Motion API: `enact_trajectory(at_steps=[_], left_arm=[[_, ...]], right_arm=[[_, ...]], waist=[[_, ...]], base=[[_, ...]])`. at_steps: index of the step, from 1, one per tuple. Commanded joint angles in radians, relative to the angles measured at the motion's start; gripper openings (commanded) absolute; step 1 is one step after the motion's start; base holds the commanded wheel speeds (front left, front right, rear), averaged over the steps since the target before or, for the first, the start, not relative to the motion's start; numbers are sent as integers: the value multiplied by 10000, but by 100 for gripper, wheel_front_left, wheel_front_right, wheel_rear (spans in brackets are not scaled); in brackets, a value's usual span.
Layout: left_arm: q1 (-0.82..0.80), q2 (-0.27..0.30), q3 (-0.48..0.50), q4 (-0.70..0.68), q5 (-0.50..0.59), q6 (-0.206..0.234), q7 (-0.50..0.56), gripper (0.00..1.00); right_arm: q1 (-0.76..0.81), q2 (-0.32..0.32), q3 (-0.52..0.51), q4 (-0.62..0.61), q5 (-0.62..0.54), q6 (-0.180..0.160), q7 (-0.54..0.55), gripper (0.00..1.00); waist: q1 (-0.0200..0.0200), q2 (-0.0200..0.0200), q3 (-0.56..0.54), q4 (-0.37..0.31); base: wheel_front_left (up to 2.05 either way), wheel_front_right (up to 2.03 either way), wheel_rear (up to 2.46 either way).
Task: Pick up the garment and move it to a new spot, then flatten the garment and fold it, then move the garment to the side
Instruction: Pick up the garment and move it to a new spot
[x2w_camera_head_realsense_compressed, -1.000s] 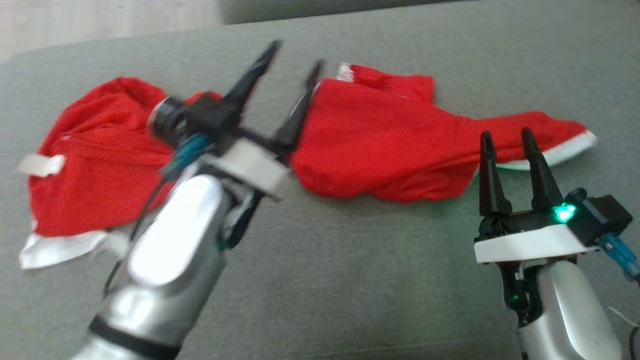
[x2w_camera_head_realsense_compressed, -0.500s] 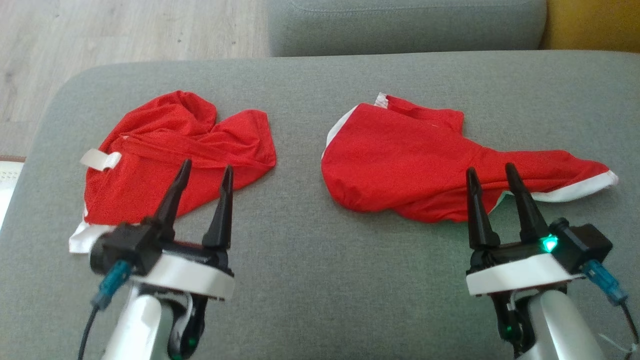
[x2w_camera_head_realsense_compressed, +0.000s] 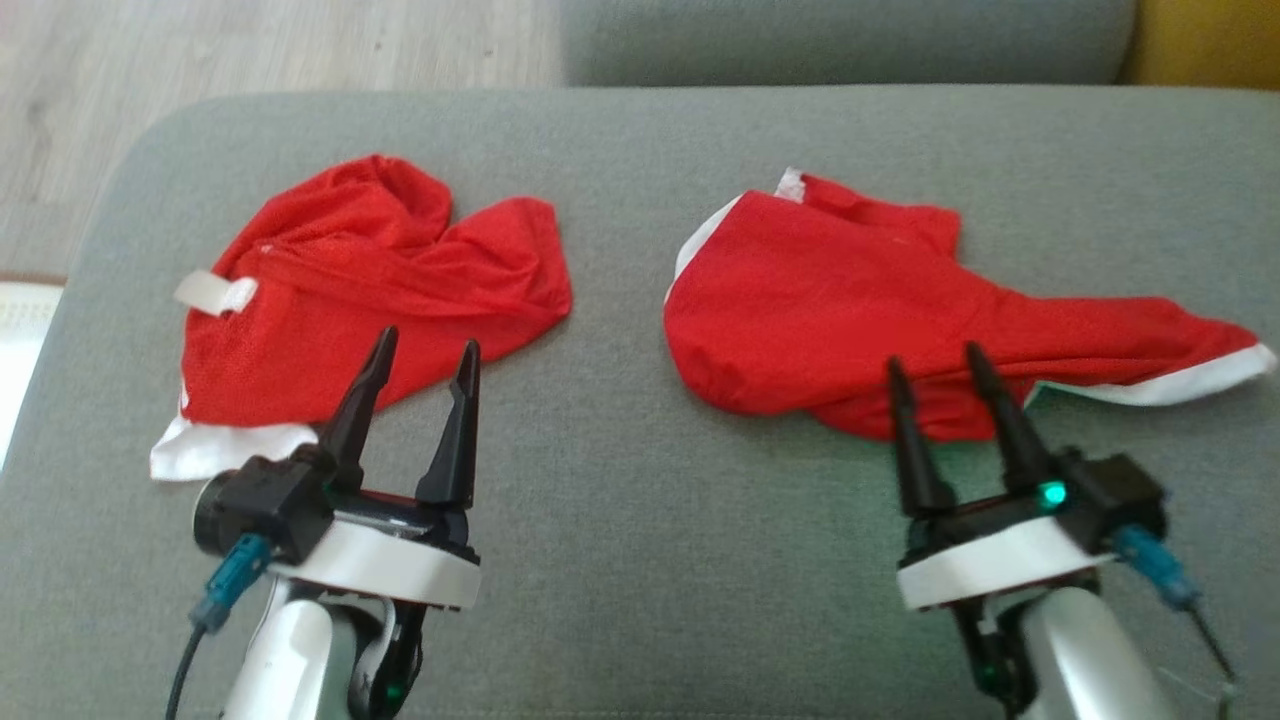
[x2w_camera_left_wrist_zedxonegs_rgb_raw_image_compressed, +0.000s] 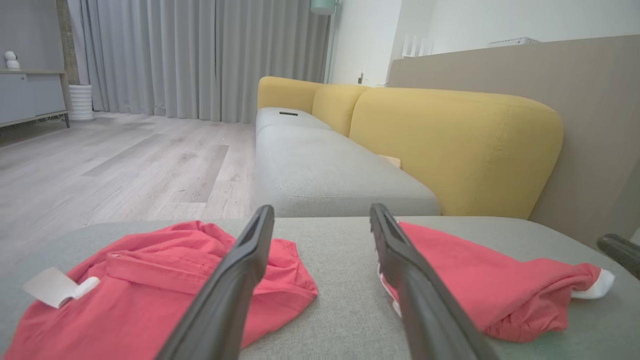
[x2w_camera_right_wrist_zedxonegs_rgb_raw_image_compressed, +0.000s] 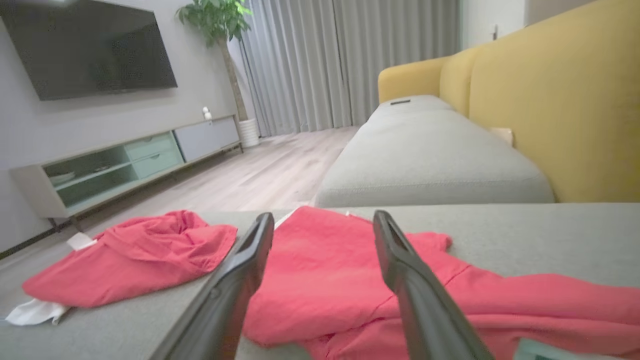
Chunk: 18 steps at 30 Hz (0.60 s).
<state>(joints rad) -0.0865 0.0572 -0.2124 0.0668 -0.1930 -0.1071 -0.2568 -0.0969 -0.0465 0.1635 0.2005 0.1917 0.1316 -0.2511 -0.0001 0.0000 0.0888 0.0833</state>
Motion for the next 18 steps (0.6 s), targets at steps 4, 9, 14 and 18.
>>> enact_trajectory(at_steps=[4,9,14,18], left_arm=[[-666,-28,323,-149,69,-111,-49,100],[-837,-59,208,35,-29,-166,-49,100],[-995,-66,92,74,-298,-185,-49,100],[-1063,-68,-15,103,-426,-182,-49,100]], right_arm=[[-959,-37,1058,449,-508,-9,33,100],[-1814,-37,1747,1675,-1240,-9,580,100],[-2772,-37,2150,3179,-1718,-9,1264,100],[-3464,-37,2306,4436,-2040,-9,1820,100]], waist=[[1,0,520,430],[1,0,905,845],[1,0,1159,1205],[1,0,1262,1418]], base=[[0,0,0],[0,0,0],[0,0,0],[0,0,0]])
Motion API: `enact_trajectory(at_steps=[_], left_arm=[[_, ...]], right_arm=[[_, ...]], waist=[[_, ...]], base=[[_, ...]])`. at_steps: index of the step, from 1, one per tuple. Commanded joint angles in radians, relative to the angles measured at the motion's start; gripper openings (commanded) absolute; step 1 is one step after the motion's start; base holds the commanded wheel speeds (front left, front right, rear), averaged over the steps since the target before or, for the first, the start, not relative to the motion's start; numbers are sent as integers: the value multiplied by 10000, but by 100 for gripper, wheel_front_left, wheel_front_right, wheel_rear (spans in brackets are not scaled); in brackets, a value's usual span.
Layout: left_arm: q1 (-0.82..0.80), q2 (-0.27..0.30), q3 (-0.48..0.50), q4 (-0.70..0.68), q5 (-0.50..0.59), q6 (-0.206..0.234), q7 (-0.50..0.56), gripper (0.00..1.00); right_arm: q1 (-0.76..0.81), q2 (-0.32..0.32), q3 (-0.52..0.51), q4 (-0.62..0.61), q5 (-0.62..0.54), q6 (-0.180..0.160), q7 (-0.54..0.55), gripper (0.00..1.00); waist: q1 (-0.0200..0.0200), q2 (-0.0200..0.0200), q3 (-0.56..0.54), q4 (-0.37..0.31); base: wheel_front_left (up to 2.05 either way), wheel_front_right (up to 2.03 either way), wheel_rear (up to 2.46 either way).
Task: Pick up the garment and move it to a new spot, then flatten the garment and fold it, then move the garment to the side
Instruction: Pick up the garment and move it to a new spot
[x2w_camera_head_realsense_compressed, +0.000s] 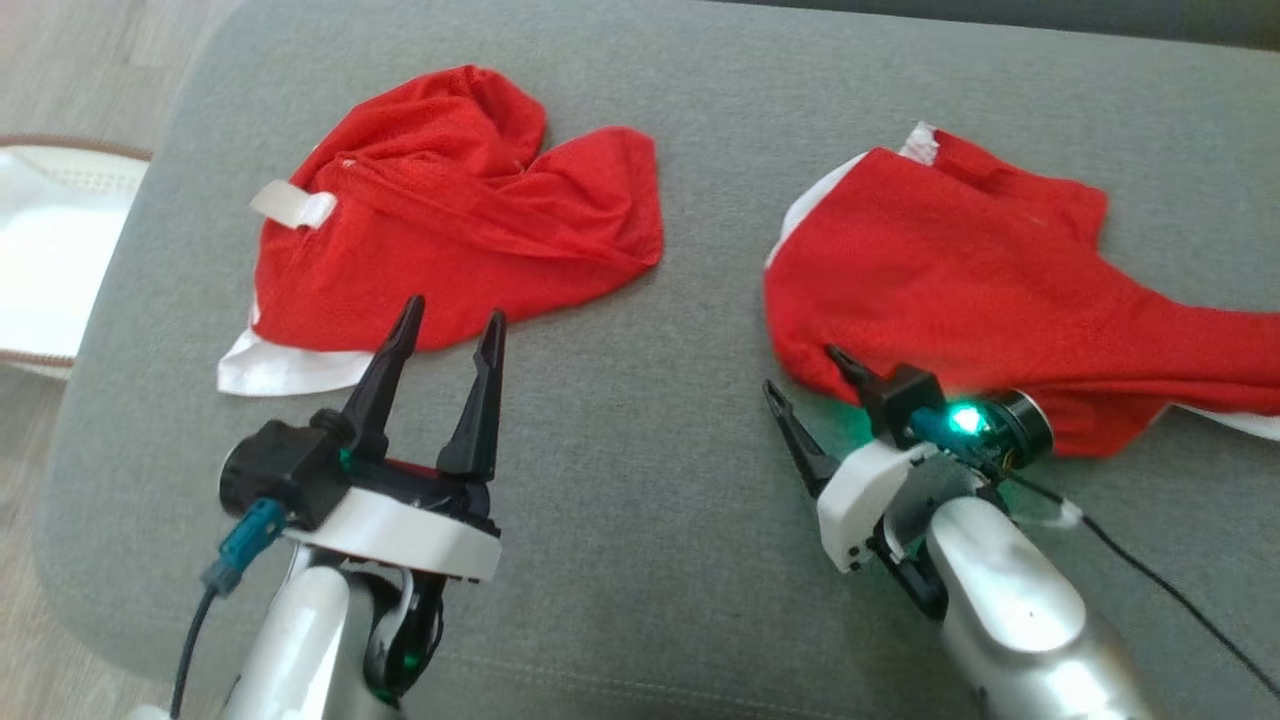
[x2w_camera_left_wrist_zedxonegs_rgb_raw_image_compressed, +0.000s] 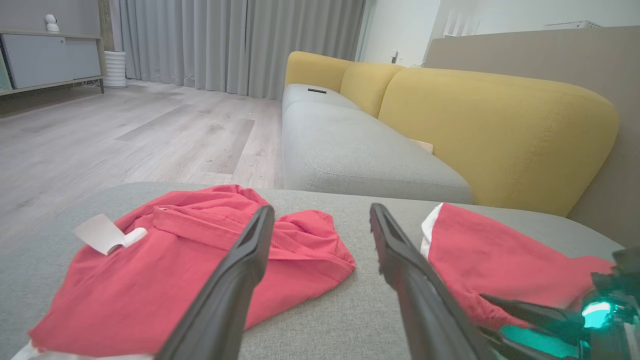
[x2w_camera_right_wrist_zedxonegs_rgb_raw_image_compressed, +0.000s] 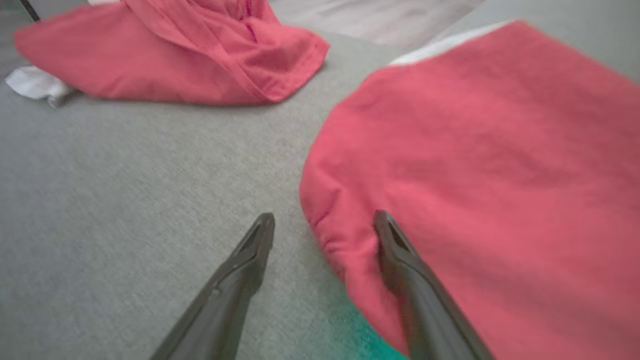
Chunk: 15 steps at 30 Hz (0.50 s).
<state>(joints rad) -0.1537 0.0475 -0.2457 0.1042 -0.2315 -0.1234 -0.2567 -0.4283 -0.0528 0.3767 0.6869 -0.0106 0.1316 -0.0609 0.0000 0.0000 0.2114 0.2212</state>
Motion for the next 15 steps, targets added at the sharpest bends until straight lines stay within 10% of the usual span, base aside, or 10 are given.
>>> enact_trajectory(at_steps=[1,4,5,6,15], left_arm=[[-405,30,292,-262,-61,-15,-51,100],[-450,29,222,-245,-108,17,-51,100],[-467,29,203,-241,-120,29,-51,100],[-483,29,189,-239,-128,40,-51,100],[-503,29,206,-184,-112,120,-51,100]], right_arm=[[-279,26,225,-137,-12,-9,43,100],[-650,26,386,632,131,-9,306,100],[-769,26,405,846,177,-9,331,70],[-880,26,415,1011,257,-9,293,0],[-1752,26,533,1032,1831,-9,-1008,0]], waist=[[0,0,48,81],[0,0,82,184],[0,0,89,209],[0,0,94,230],[0,0,-10,226]], base=[[0,0,0],[0,0,0],[0,0,0],[0,0,0],[0,0,0]])
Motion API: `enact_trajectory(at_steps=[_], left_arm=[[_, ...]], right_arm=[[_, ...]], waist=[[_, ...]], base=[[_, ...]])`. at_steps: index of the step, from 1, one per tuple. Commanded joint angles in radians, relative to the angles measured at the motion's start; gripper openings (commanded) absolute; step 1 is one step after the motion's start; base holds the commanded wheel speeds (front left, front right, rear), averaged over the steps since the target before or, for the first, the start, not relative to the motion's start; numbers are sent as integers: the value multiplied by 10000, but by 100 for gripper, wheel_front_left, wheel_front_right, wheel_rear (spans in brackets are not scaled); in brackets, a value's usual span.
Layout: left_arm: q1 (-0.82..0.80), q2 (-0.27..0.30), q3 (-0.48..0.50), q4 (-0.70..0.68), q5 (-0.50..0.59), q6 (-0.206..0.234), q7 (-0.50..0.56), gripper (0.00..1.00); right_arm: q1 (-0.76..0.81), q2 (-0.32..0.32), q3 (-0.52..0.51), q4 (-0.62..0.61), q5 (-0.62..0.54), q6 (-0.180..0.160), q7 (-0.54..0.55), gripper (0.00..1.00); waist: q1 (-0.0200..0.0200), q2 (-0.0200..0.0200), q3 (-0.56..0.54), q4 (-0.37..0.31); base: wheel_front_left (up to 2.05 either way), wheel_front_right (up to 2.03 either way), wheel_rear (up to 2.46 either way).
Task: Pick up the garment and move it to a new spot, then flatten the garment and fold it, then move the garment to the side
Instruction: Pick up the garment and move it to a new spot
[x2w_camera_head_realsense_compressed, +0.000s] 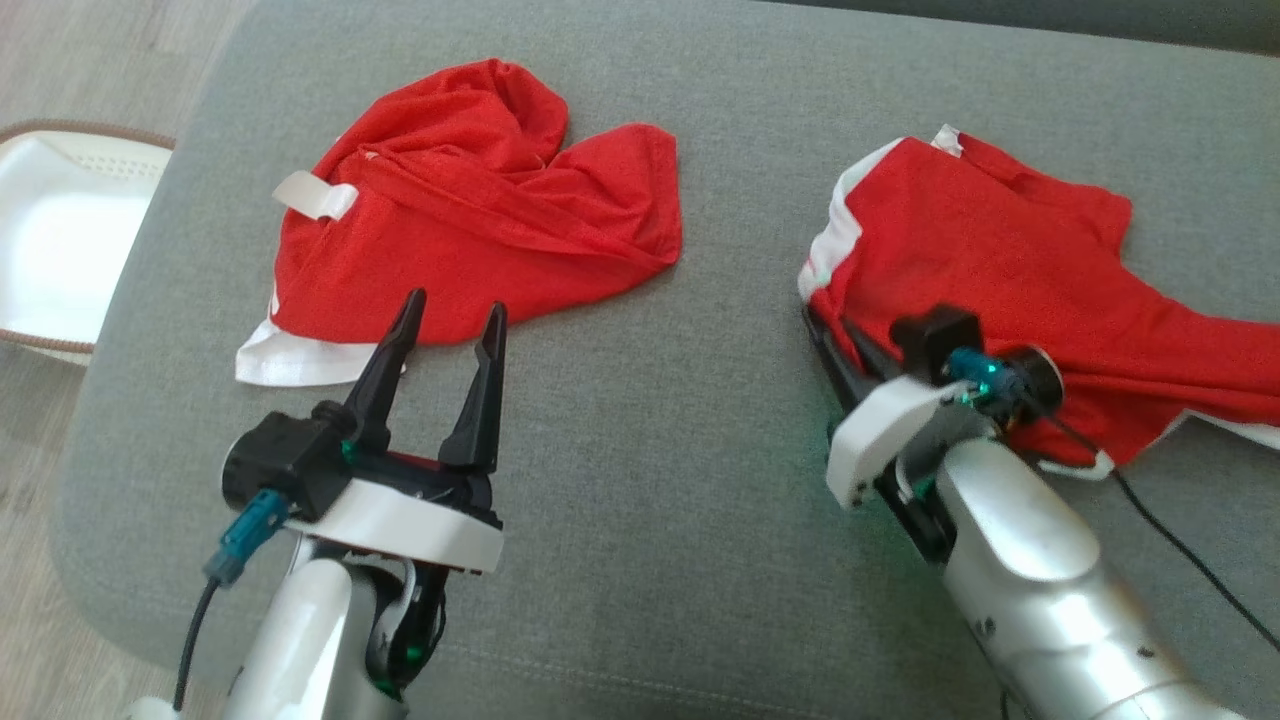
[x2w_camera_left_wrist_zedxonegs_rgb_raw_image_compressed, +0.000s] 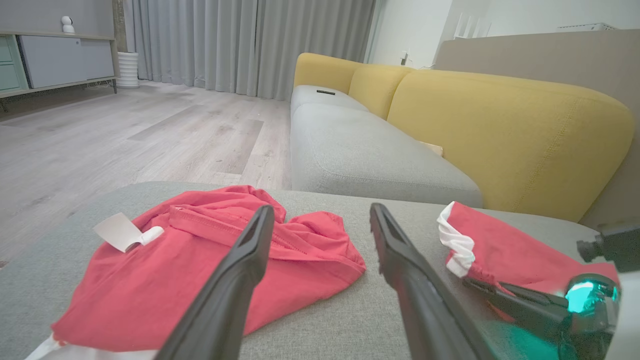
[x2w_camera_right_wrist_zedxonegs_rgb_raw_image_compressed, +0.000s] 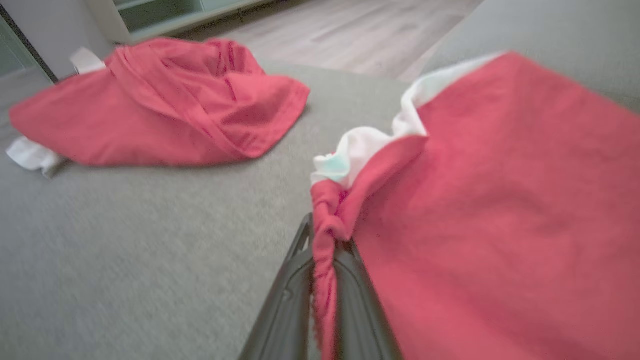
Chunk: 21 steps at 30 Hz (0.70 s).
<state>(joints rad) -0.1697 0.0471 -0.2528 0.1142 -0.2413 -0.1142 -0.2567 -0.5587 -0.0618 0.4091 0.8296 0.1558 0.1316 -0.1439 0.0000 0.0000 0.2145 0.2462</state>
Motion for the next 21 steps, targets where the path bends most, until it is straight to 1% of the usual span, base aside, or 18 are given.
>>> enact_trajectory(at_steps=[1,8,10,13,17,21], left_arm=[[-324,32,286,-278,-16,37,-51,100],[-138,32,296,-279,-48,53,-51,100],[-116,32,282,-269,-44,47,-51,100],[-130,32,283,-284,-34,38,-51,100],[-148,32,248,-311,-31,25,-51,100],[-160,32,199,-329,-47,21,-51,100]], right_arm=[[-518,116,249,-494,453,-9,-269,0],[-1073,116,539,-1784,2571,-9,-691,0],[-1214,116,497,-2167,3137,-9,-811,0],[-1461,116,88,-2391,3713,-9,-987,0],[-1906,116,-826,-1450,2956,-9,-1089,0],[-2299,116,-1892,226,1474,-9,-1123,0]], waist=[[0,0,-77,-43],[0,0,-260,-171],[0,0,-306,-169],[0,0,-347,-131],[0,0,-315,-41],[0,0,-186,38]], base=[[0,0,0],[0,0,0],[0,0,0],[0,0,0],[0,0,0],[0,0,0]])
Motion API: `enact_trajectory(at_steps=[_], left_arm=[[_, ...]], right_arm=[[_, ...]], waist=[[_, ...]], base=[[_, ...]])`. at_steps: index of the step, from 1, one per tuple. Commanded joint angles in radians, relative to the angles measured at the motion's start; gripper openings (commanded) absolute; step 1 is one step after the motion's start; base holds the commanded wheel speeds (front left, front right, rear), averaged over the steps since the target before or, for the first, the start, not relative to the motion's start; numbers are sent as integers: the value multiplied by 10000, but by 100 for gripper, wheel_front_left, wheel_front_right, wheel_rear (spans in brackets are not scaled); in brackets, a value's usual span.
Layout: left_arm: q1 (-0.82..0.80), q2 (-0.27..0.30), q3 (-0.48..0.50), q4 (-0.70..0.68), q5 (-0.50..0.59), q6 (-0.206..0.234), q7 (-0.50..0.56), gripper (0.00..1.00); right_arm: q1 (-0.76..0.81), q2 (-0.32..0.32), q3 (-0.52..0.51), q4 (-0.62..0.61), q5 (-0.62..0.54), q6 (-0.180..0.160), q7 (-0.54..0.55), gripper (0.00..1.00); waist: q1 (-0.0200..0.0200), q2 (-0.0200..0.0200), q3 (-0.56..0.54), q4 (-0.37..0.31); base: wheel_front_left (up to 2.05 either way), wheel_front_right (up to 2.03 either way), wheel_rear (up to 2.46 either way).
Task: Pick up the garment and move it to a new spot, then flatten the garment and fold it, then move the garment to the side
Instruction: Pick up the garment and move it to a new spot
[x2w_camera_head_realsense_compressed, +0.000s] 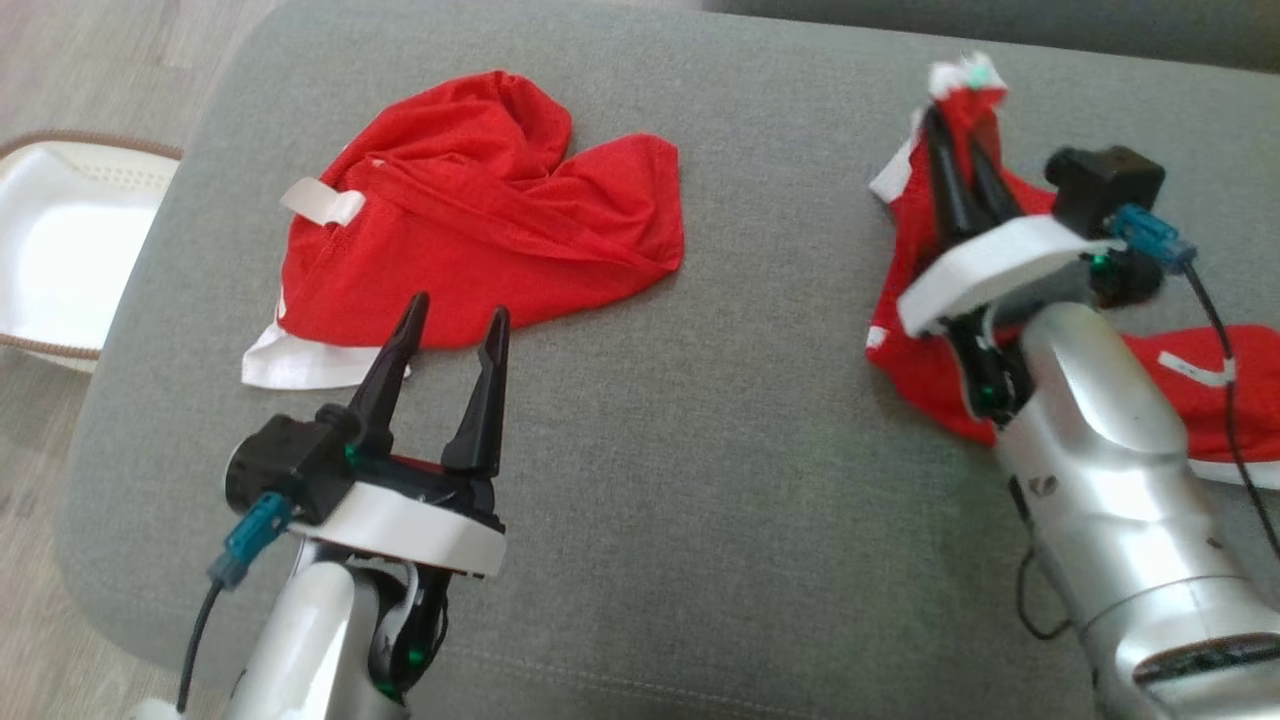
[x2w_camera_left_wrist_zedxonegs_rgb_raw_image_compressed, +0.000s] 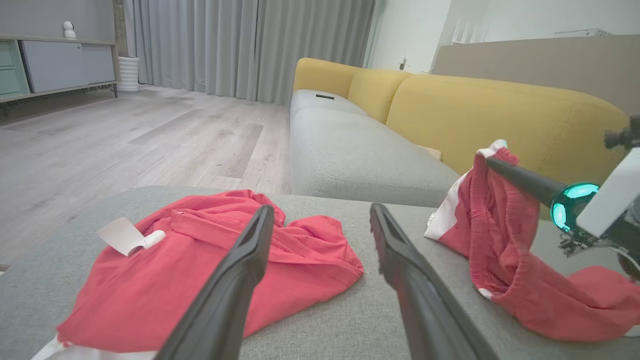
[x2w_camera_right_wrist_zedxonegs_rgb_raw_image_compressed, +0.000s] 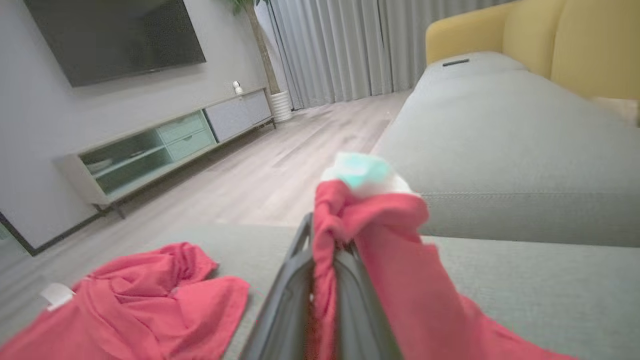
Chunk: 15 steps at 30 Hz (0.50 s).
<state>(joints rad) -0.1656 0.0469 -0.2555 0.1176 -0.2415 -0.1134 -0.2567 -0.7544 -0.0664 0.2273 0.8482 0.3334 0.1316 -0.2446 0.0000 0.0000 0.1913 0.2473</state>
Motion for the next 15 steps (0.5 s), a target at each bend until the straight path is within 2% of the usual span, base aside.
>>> enact_trajectory(at_steps=[1,2,4,9,15], left_arm=[[-205,34,211,-358,-52,15,-51,100],[-212,34,193,-351,-59,15,-51,100],[-225,34,179,-327,-66,22,-51,100],[-219,34,272,-282,-33,48,-51,100],[-183,34,357,-290,45,34,-51,100]], right_arm=[[-425,162,-379,482,-724,-9,-120,61],[-502,162,-620,815,-1005,-9,-124,100],[-616,162,-966,1269,-1359,-9,-135,100],[-611,162,-1112,1582,-1576,-9,-157,100],[1,162,-1026,739,-1563,-9,-168,100]], waist=[[0,0,69,37],[0,0,87,51],[0,0,116,44],[0,0,51,-126],[0,0,-259,-624]], base=[[0,0,0],[0,0,0],[0,0,0],[0,0,0],[0,0,0]])
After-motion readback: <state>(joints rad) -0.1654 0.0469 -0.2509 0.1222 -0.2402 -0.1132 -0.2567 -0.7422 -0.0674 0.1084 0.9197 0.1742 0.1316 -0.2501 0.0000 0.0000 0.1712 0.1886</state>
